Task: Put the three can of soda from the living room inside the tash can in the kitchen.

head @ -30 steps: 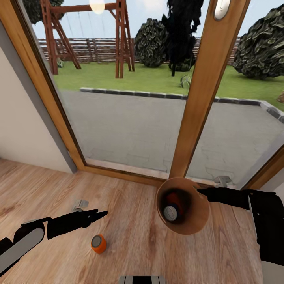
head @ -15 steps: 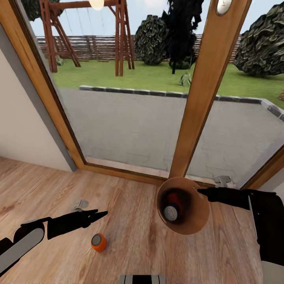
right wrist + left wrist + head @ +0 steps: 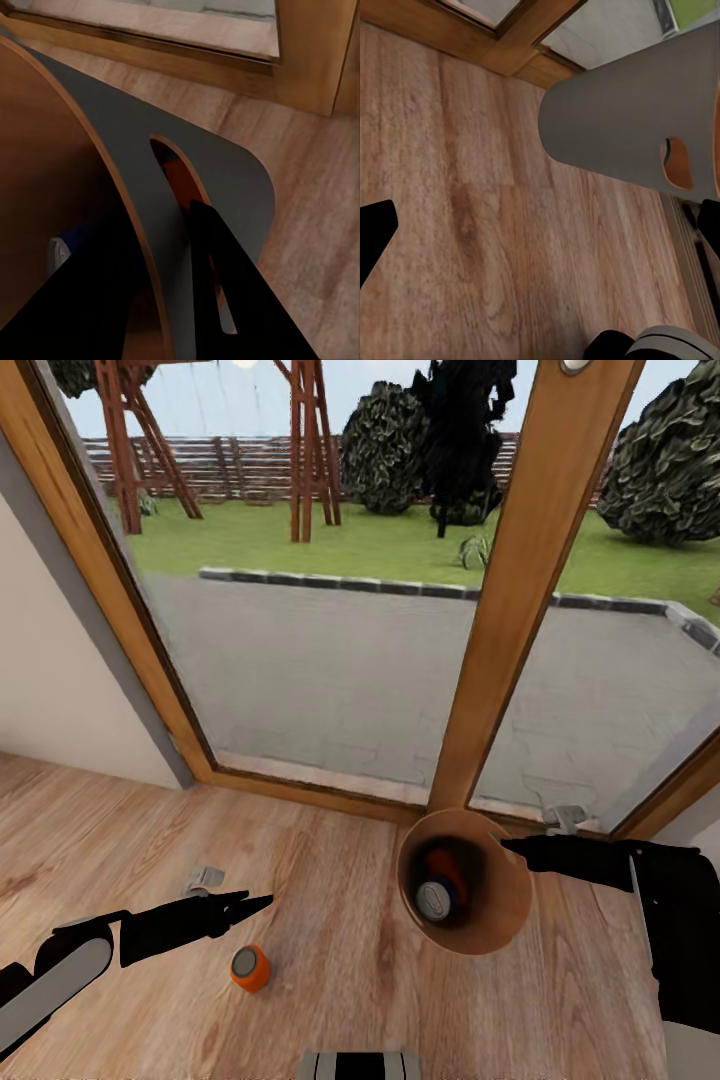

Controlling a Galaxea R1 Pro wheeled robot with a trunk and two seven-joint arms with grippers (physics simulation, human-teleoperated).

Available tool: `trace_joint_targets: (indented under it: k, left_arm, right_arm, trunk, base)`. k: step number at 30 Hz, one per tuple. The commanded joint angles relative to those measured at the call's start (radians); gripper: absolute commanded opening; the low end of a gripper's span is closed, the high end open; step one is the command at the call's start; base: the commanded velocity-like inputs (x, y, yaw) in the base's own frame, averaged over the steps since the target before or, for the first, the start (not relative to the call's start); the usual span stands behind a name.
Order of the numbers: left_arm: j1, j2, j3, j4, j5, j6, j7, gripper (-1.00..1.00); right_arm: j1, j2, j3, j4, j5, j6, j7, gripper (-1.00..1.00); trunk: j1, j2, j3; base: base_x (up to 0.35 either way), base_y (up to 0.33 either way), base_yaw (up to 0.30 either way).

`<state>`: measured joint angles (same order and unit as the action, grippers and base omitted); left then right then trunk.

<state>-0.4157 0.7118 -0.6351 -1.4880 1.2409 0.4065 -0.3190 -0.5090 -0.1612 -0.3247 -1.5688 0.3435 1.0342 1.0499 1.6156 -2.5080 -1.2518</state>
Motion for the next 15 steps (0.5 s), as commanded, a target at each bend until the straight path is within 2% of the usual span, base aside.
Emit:
trace_joint_targets:
  k: [1, 15]
  left_arm:
    - [0.0, 0.0, 0.0, 0.0, 0.0, 0.0, 0.0, 1.0]
    - [0.0, 0.0, 0.0, 0.0, 0.0, 0.0, 0.0, 1.0]
  right_arm:
    - [0.0, 0.0, 0.0, 0.0, -0.022, 0.013, 0.001, -1.0]
    - [0.0, 0.0, 0.001, 0.0, -0.021, 0.013, -0.001, -1.0]
  trunk:
    - [0.0, 0.0, -0.002]
    - [0.0, 0.0, -0.024]
  base:
    - [0.0, 0.0, 0.0]
    - [0.0, 0.0, 0.0]
